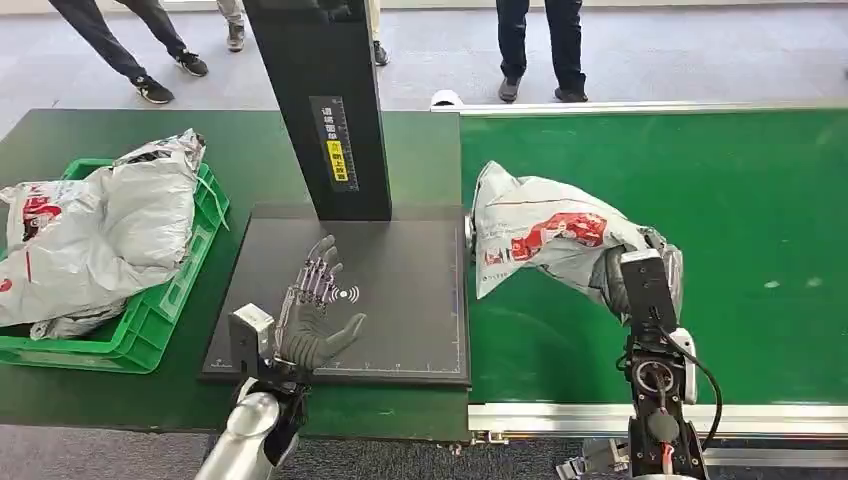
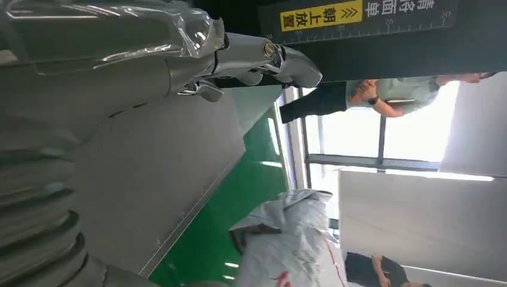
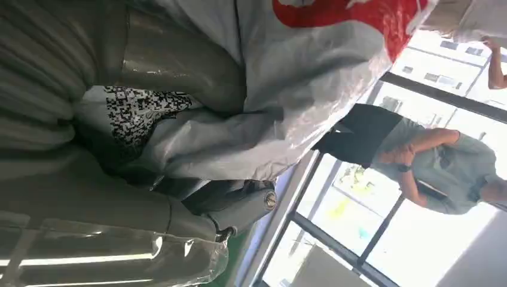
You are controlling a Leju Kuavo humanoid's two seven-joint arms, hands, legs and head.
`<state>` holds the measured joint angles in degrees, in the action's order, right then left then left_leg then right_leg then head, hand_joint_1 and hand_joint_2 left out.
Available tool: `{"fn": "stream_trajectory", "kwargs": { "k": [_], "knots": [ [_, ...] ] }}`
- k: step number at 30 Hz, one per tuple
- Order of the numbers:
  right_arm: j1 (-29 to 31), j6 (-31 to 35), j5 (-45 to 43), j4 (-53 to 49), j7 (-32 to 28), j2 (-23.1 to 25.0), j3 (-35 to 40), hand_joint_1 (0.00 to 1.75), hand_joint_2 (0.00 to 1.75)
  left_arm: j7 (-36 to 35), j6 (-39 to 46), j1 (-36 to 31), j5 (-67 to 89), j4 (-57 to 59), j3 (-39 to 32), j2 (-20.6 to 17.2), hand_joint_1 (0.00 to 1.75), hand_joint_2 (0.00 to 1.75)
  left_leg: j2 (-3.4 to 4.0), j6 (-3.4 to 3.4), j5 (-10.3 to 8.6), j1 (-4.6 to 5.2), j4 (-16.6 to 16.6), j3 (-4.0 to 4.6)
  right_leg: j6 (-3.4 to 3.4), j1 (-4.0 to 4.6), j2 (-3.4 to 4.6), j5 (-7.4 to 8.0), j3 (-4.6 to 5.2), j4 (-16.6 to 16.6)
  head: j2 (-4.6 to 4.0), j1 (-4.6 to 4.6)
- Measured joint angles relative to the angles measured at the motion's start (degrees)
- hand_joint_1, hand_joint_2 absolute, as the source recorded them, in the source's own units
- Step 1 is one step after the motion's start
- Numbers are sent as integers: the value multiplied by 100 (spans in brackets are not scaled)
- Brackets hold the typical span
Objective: Moved the parcel from conveyor to table for the left to box.
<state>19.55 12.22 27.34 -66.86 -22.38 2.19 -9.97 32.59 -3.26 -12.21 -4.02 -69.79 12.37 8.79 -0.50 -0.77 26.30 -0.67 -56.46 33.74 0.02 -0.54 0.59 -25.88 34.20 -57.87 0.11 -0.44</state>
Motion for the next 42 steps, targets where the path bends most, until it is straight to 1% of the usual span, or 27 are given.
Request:
{"fn": "stream_trajectory", "kwargs": {
  "k": [2,3,5,8,12,16,20,22,27,34,38,42],
  "knots": [
    [-34,9,-200,-55,-145,13,-15,175,175,24,46,-1,13,0,-2,0,0,175,-1,0,0,0,0,0,0,0,0,0,1,0,2,2],
    [-58,93,-423,-131,-350,26,-35,175,175,57,128,-2,37,0,-2,0,0,175,-3,0,0,0,0,1,0,0,0,0,1,0,2,0],
    [-90,482,-601,-353,-639,70,-53,175,175,101,350,-19,52,0,-9,0,0,175,-1,0,0,0,0,1,0,0,0,0,2,0,0,0],
    [-85,623,-601,-661,-741,94,-44,175,175,175,496,-94,37,22,-43,0,0,175,1,0,0,-1,0,1,0,0,0,0,1,0,2,2],
    [-14,592,-8,-839,-807,79,211,175,175,258,533,-222,-13,96,-72,0,0,175,7,0,0,0,0,0,-1,0,1,1,1,0,0,0],
    [224,323,678,-796,-831,-55,706,175,175,339,520,-364,-81,254,-68,0,0,175,5,0,-3,0,0,0,-2,0,1,2,0,-1,2,0],
    [609,269,1557,-445,-831,-267,1299,175,175,391,494,-482,-96,415,-46,2,0,175,4,1,-4,0,0,-1,-2,0,1,2,0,-1,2,2],
    [802,249,1818,-119,-820,-380,1640,175,175,422,494,-541,-133,481,-37,0,0,175,2,1,-4,0,-1,-1,-2,0,0,2,0,-1,0,0],
    [1008,249,1910,304,-820,-533,2055,175,175,433,494,-609,-149,579,2,-7,0,175,-5,1,-3,0,-1,3,-1,0,-2,1,2,-1,2,0],
    [1105,229,1965,531,-817,-636,2243,175,175,450,514,-634,-175,656,15,-11,0,175,-5,1,-2,0,-1,4,-1,0,-2,1,2,-1,0,0],
    [1273,-21,2355,843,-715,-745,2569,175,175,564,940,-651,-302,658,7,-13,0,175,1,1,-3,0,0,5,-1,0,-2,2,0,-2,2,2],
    [1726,-304,2748,1592,-684,-800,3227,175,175,638,1257,-659,-604,643,-77,-44,0,175,6,1,-4,-1,0,0,-2,1,0,3,0,-2,0,0]
  ]
}}
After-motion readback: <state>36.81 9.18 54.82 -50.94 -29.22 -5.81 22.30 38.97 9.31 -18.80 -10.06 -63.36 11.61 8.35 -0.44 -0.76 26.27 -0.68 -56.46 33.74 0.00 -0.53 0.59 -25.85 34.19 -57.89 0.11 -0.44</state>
